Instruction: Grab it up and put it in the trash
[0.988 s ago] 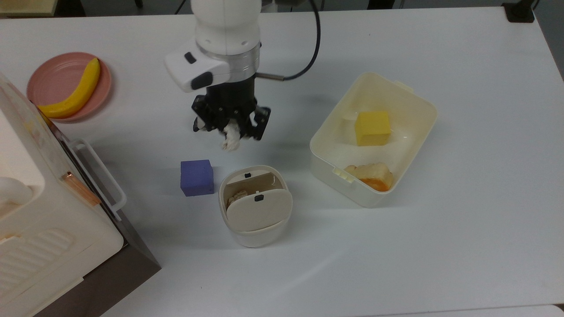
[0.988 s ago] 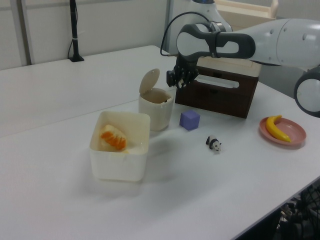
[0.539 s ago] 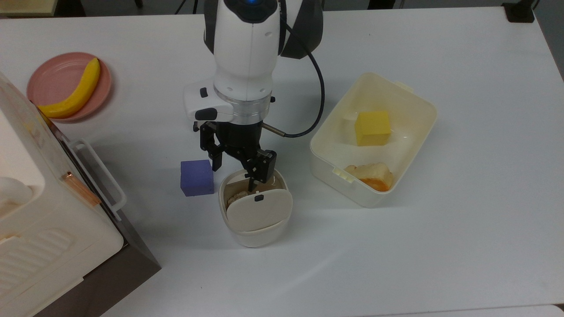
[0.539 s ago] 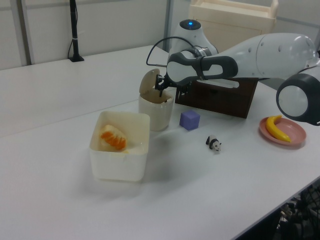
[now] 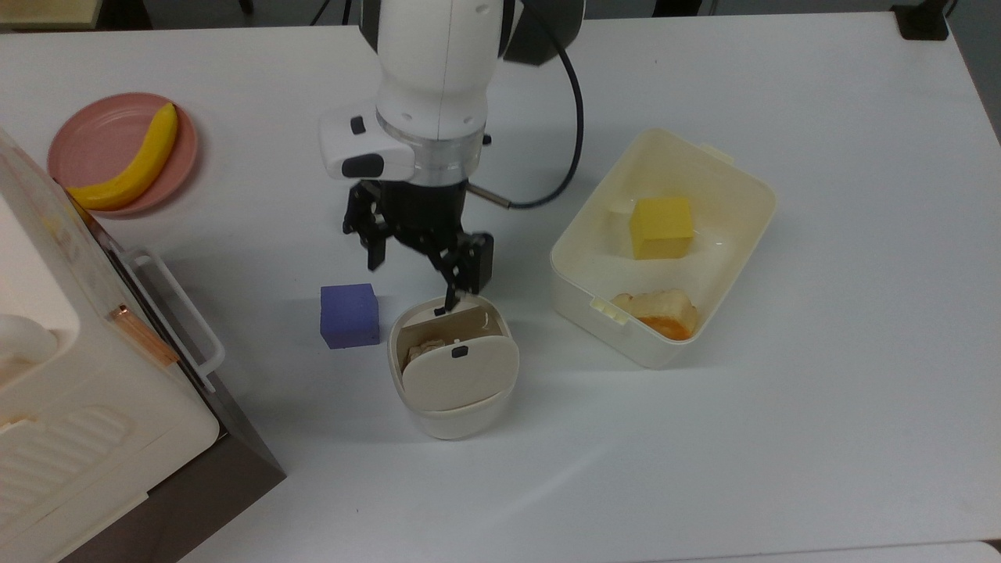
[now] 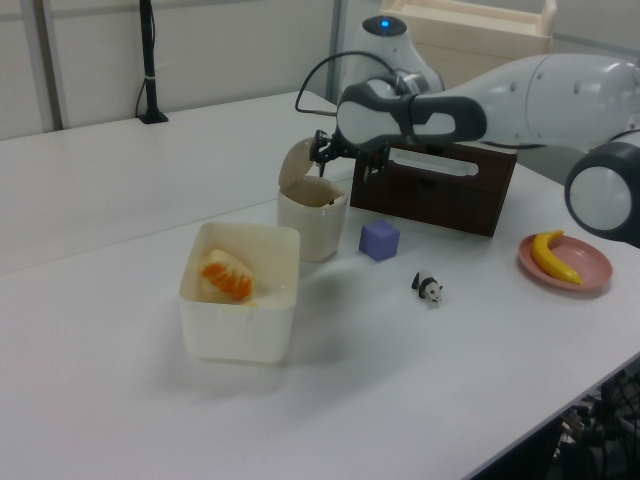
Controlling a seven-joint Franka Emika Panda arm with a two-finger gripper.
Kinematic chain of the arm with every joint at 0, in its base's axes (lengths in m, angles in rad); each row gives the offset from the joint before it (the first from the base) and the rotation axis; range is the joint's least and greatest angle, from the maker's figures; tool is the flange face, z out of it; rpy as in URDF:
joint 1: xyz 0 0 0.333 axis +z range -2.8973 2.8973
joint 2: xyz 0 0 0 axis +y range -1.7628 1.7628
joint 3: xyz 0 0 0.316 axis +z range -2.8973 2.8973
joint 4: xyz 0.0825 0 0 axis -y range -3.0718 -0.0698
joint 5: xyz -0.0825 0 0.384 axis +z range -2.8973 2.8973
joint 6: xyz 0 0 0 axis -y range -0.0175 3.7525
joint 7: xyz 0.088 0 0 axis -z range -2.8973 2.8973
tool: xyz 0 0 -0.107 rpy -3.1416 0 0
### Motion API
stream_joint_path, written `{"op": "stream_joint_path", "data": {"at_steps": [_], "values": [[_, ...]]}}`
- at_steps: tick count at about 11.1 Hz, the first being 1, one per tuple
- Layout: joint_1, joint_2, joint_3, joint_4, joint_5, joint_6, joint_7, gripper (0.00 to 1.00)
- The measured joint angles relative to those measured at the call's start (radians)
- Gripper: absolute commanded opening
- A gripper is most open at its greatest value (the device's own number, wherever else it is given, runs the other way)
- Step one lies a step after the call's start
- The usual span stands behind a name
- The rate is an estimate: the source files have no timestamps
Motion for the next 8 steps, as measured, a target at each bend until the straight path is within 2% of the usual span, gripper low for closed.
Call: {"op": "stream_joint_path", "data": {"at_steps": [4, 6, 8], "values": [[-0.011, -0.113, -0.001, -0.007, 0.039, -0.367, -0.369, 1.00], [-0.056, -0.183, -0.003, -0.046, 0.097, -0.451, -0.526, 1.00], [-0.093, -0.228, -0.003, -0.085, 0.141, -0.491, -0.572, 1.00]]}}
